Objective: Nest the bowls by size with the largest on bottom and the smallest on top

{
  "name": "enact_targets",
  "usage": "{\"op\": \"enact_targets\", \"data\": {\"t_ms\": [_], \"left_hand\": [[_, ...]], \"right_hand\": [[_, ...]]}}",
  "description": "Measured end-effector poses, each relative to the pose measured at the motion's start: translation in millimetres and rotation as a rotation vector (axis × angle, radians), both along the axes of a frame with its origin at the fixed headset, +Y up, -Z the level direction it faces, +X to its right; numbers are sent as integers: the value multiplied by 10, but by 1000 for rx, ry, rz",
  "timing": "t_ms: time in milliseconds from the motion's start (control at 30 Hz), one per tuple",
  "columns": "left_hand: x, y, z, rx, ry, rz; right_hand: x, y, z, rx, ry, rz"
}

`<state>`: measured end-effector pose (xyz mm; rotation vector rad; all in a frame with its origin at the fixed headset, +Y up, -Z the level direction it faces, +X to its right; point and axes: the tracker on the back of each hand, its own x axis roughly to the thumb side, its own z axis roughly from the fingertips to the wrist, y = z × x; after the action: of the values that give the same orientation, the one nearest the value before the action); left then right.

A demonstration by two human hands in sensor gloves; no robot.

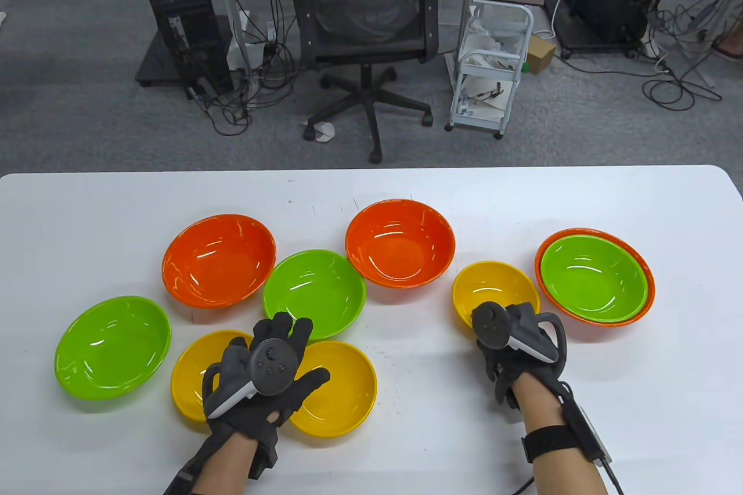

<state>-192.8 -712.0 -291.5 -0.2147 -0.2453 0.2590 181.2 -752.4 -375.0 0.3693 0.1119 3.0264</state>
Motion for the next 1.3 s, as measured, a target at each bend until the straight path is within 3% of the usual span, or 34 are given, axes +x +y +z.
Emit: {"op": "enact_targets", "data": {"t_ms": [367,700,867,1100,1300], "left_hand": [[6,-2,-2,2,1,1],[11,0,3,3,0,2],[20,-4,2,3,-1,-6],[30,-11,1,2,2,-15],[39,-25,1,-5,6,-29]], "right_hand": [[-3,208,69,109,54,-109],[158,570,213,256,43,-274],[384,697,272,383,-33,-296],[777,706,300,468,-232,-293],[1092,579,262,448,-377,-279]]}}
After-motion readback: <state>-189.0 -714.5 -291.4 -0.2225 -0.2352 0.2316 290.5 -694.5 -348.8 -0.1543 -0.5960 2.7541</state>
